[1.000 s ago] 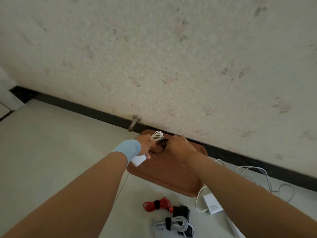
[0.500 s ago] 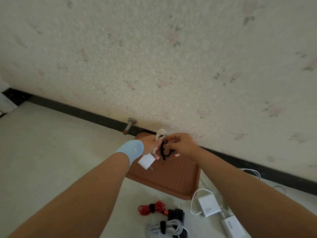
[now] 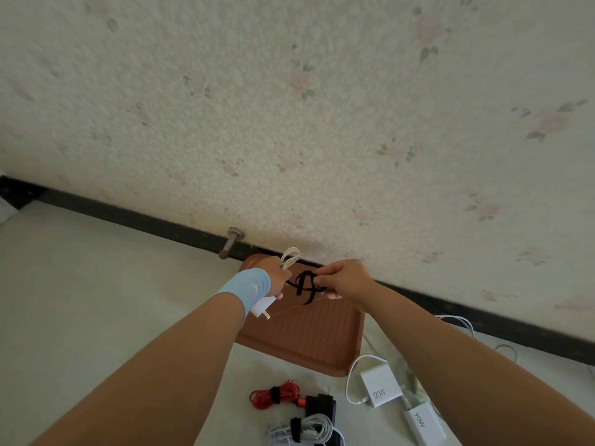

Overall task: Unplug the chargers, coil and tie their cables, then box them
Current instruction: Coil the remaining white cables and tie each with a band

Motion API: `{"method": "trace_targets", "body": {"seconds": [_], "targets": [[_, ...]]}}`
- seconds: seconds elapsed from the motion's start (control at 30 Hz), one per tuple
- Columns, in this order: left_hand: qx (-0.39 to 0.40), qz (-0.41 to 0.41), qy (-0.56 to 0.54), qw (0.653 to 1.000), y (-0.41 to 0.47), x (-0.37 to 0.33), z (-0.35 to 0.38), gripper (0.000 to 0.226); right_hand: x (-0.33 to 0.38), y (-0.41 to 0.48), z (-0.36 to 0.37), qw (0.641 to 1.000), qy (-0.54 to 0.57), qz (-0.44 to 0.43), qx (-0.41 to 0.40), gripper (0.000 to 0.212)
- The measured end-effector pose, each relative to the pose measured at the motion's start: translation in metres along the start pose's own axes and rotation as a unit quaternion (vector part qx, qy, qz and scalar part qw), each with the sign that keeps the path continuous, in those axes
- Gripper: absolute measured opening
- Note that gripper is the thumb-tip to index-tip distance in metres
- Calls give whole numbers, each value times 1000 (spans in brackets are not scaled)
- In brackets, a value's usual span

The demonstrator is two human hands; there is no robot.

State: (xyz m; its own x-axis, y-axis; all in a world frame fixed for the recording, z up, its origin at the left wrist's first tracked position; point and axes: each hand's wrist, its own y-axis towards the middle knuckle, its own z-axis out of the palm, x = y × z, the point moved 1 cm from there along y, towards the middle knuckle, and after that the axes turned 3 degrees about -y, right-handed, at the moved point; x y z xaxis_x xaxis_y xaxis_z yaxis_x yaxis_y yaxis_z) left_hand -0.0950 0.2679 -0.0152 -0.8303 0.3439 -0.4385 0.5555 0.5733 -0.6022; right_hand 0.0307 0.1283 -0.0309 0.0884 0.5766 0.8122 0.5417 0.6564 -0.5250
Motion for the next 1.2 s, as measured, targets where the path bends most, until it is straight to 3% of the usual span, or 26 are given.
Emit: {"method": "trace_targets", "body": {"seconds": [0.1,0.23,0.33,0.4,0.67,0.8,0.9,1.1,1.2], "targets": [[36,-10,39,999,-8,-5,-1,27,-3,1,-5,998,-46,0,-36,12],[7,45,-69,997,-10,-13,-6,17,0,-3,-9,996,-85,-11,-27,15],[57,79,-90,991,-15,-27,-3,21,9,-8,-8,999,-49,-18,-4,13],[77,91,-71,990,-16,-32,1,22,13,-11,-8,1000,-7,-20,6,13],[122,103,63,985,-18,-28,-7,18,2,-11,-8,999,-13,-36,5,13],[72,91,115,987,-14,-11,-12,24,2,-12,-13,999,6,-27,-22,11],[37,74,69,994,-5,2,-13,23,1,-12,-19,999,-12,-18,-34,7],[79,42,34,995,-3,2,-16,21,-2,-7,-16,998,22,10,-54,3],[87,44,-120,988,-7,-10,-15,24,1,-8,-10,996,82,13,-15,7]]}}
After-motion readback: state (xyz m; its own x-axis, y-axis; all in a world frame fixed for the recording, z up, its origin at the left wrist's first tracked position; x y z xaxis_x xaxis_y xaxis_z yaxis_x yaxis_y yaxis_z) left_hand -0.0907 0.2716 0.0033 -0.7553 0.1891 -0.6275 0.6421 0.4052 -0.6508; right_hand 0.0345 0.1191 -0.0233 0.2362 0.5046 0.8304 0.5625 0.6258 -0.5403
